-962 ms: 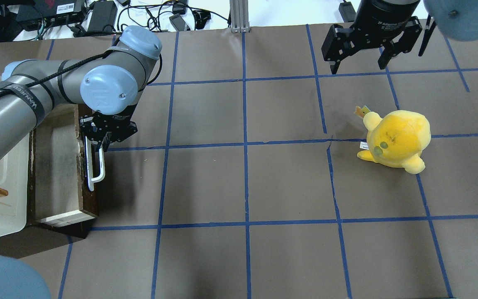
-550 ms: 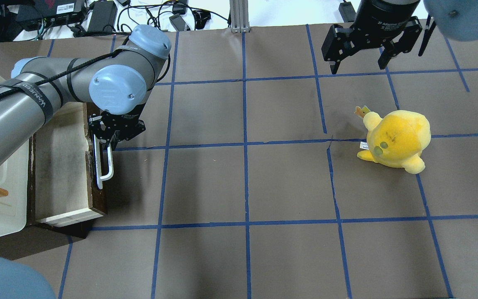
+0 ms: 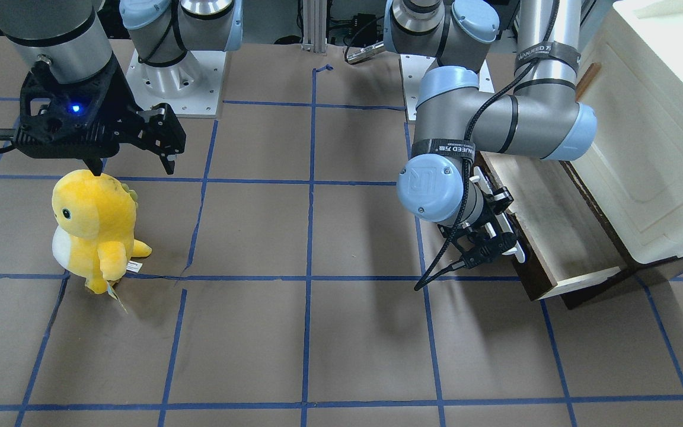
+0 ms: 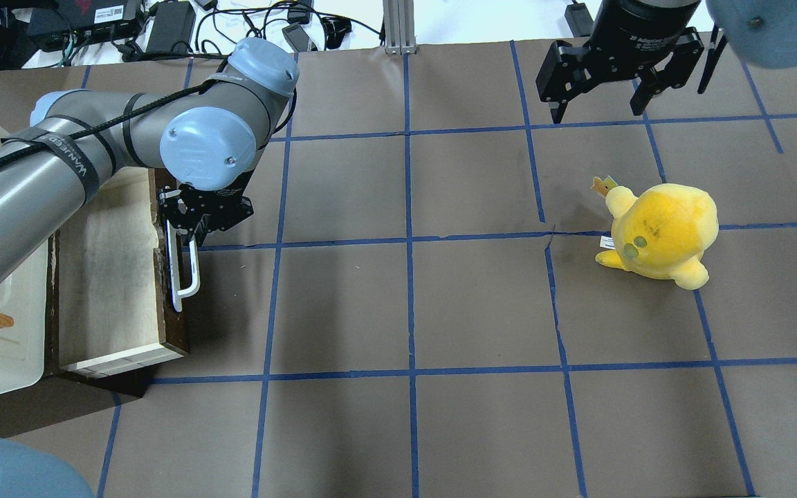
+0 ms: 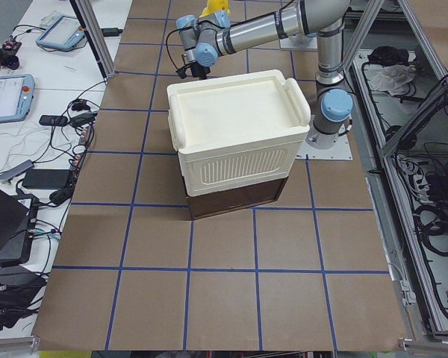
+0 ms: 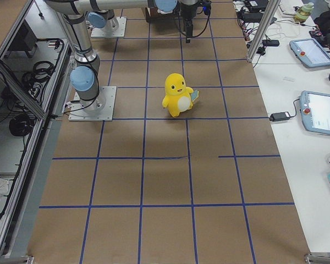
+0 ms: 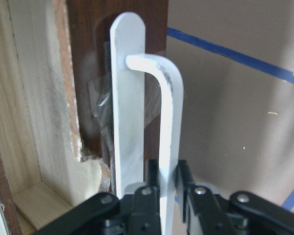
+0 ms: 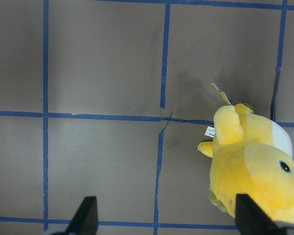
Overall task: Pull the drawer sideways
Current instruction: 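Pull the handle with the left gripper, sliding the drawer out of the cabinet, then open the left gripper and release the drawer handle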
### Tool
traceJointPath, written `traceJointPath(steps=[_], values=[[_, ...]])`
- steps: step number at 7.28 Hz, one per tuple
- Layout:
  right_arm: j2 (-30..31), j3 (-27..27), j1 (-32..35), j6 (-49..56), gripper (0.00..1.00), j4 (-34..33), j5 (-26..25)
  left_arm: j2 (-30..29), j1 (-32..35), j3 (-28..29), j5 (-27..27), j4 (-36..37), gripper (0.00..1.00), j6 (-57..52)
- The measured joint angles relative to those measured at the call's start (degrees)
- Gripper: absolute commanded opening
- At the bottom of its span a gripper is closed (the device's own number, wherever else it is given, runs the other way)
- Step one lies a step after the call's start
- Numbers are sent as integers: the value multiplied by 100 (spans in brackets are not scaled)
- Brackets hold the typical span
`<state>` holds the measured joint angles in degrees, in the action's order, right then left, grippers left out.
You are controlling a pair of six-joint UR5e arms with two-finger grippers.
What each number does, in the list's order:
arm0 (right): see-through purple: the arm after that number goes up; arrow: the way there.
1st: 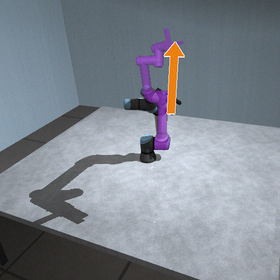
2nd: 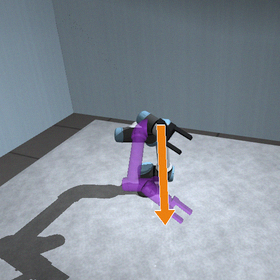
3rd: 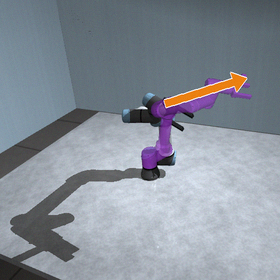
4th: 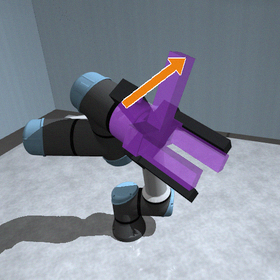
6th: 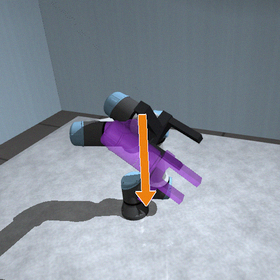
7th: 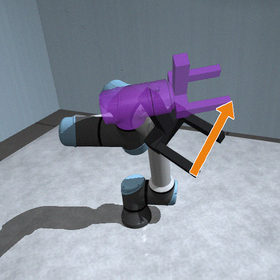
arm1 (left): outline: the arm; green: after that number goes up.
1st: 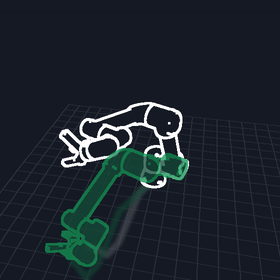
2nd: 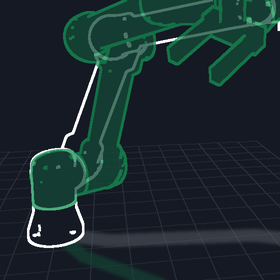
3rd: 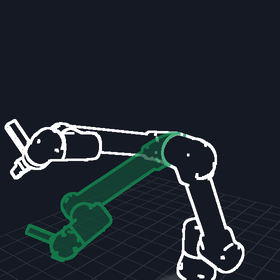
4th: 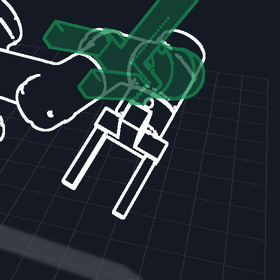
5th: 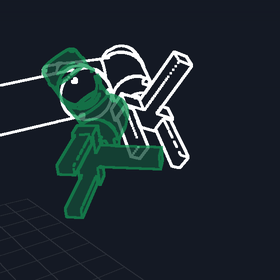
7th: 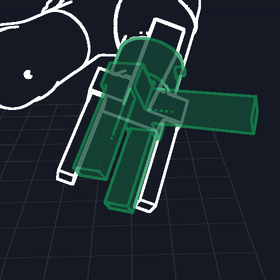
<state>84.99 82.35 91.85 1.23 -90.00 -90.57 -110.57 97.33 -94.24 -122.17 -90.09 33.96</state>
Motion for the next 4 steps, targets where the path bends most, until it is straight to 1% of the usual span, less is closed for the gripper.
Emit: traceJointPath(steps=[1,2,4], values=[[0,0,0,0,100,0,2,0,2,2,-1,0,24,-8],[0,0,0,0,100,0,3,0,5,2,-3,0,99,-24],[0,0,0,0,100,0,4,4,5,2,64,7,100,-27]])
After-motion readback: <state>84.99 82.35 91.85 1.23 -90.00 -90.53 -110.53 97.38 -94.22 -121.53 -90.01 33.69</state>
